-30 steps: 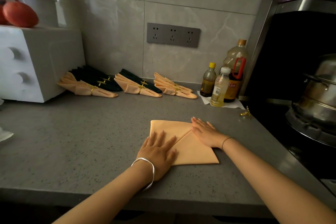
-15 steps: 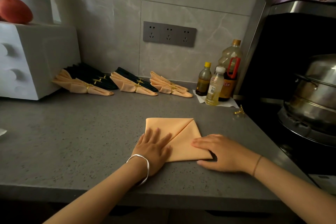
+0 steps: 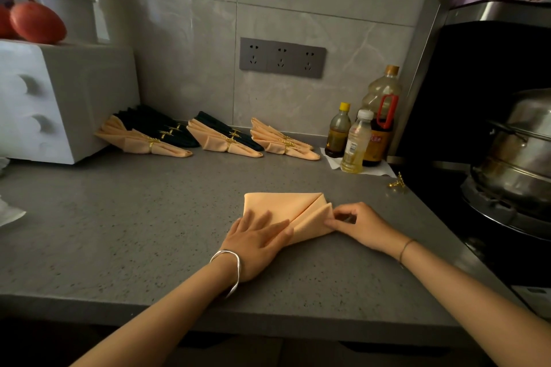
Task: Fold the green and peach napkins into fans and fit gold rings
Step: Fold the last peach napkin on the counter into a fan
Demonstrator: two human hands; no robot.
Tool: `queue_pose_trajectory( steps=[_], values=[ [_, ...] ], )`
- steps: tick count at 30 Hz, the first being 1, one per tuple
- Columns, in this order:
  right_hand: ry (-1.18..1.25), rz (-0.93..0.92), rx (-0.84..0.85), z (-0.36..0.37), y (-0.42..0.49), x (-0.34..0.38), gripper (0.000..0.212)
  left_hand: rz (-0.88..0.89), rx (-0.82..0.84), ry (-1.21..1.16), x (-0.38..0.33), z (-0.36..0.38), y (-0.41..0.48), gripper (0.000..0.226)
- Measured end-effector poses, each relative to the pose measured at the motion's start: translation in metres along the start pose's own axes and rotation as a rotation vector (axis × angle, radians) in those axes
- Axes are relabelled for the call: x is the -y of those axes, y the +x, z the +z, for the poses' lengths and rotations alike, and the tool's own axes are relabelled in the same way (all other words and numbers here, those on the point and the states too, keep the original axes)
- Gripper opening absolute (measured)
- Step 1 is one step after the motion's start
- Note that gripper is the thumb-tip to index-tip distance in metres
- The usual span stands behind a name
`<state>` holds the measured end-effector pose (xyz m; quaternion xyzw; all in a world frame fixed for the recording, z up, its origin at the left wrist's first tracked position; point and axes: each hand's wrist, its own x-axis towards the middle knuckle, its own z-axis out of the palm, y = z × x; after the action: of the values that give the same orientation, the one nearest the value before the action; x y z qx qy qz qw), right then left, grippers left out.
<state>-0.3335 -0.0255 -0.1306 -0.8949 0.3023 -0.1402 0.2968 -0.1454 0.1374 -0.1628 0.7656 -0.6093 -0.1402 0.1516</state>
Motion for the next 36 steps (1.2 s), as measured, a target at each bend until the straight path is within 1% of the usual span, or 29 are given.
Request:
queue_pose_trajectory(
  steps=[2,8,13,14,17,20,22,26,29,33,36],
  values=[
    [0.037,0.024,-0.029,0.003,0.005,-0.002,0.013,0.001,0.008,0.023,0.0,-0.001,-0.001,0.05],
    [0.046,0.079,-0.057,0.007,0.014,-0.002,0.015,-0.006,0.006,0.022,-0.001,-0.001,0.002,0.043],
    [-0.018,0.108,-0.019,0.008,0.021,0.004,0.013,0.001,0.071,-0.002,0.001,-0.008,0.008,0.044],
    [-0.023,0.11,-0.012,0.007,0.023,0.006,0.014,-0.004,0.064,-0.003,0.002,-0.01,0.012,0.045],
    [-0.028,0.129,0.013,0.004,0.026,0.009,0.02,-0.042,-0.026,0.006,0.004,-0.023,0.03,0.05],
    [-0.052,0.147,0.031,0.004,0.028,0.013,0.024,-0.105,-0.007,0.006,0.004,-0.04,0.053,0.05],
    [-0.058,0.154,0.027,0.005,0.029,0.014,0.026,-0.15,0.013,0.024,0.005,-0.047,0.063,0.046],
    [-0.056,0.152,0.017,0.005,0.03,0.014,0.024,-0.185,-0.108,0.175,0.015,-0.051,0.062,0.032],
    [-0.105,0.163,-0.001,0.005,0.031,0.015,0.025,-0.21,-0.127,0.239,0.012,-0.054,0.051,0.027],
    [-0.201,0.204,-0.042,0.005,0.035,0.014,0.032,-0.223,-0.087,0.229,-0.003,-0.05,0.031,0.032],
    [-0.209,0.27,-0.051,0.006,0.036,0.012,0.04,-0.223,-0.071,0.261,-0.017,-0.045,0.017,0.047]
  ],
)
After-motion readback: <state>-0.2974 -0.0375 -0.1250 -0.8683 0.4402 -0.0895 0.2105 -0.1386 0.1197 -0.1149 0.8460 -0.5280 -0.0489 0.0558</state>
